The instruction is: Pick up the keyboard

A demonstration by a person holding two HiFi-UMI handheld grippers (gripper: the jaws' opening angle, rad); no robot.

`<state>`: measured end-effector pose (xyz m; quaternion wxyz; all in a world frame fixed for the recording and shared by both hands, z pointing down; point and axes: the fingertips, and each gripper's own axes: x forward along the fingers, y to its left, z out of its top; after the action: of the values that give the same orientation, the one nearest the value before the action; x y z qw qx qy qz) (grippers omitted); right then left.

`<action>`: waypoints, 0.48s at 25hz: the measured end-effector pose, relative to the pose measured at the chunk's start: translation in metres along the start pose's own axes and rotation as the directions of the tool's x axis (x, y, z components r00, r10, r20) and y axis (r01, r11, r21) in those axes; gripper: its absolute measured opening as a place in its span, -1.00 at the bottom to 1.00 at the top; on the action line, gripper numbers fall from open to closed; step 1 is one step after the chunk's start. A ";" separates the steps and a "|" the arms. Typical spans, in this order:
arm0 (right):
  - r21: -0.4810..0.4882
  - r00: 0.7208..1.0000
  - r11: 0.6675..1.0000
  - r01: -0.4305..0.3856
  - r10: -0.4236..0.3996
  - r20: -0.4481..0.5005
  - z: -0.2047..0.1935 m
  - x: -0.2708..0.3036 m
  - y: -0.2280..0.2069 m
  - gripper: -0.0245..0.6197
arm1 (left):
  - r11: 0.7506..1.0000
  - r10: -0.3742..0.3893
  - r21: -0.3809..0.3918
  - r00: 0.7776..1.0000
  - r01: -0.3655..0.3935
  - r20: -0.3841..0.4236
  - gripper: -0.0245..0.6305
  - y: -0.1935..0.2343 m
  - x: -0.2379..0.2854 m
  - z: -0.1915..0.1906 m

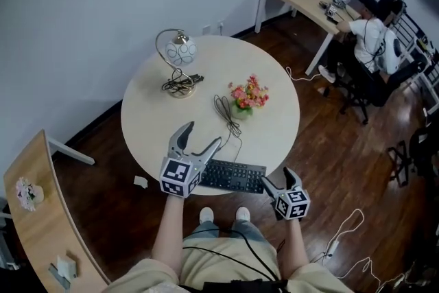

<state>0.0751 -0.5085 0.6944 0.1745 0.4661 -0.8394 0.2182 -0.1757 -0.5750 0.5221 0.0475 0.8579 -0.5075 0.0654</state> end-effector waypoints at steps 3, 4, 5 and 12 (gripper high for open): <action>0.098 0.996 0.995 -0.028 0.036 -0.079 -0.049 0.009 -0.022 0.37 | 1.000 0.009 0.015 1.000 -0.009 -0.018 0.19 -0.004 0.008 0.005; 0.151 0.994 0.988 -0.045 0.060 -0.095 -0.064 0.012 -0.026 0.37 | 1.000 0.016 0.017 1.000 -0.015 -0.018 0.19 -0.005 0.011 0.007; 0.212 0.990 0.975 -0.065 0.089 -0.105 -0.080 0.016 -0.028 0.37 | 1.000 0.026 0.014 1.000 -0.026 -0.017 0.19 -0.005 0.013 0.010; 0.502 0.942 0.845 -0.185 0.298 -0.154 -0.166 0.053 -0.023 0.37 | 0.998 0.062 -0.006 0.997 -0.063 -0.044 0.19 -0.012 0.025 0.004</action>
<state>0.0832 -0.4691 0.8656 0.1185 0.3569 -0.7855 0.4915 -0.1528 -0.5915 0.5222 0.0598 0.8397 -0.5332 0.0840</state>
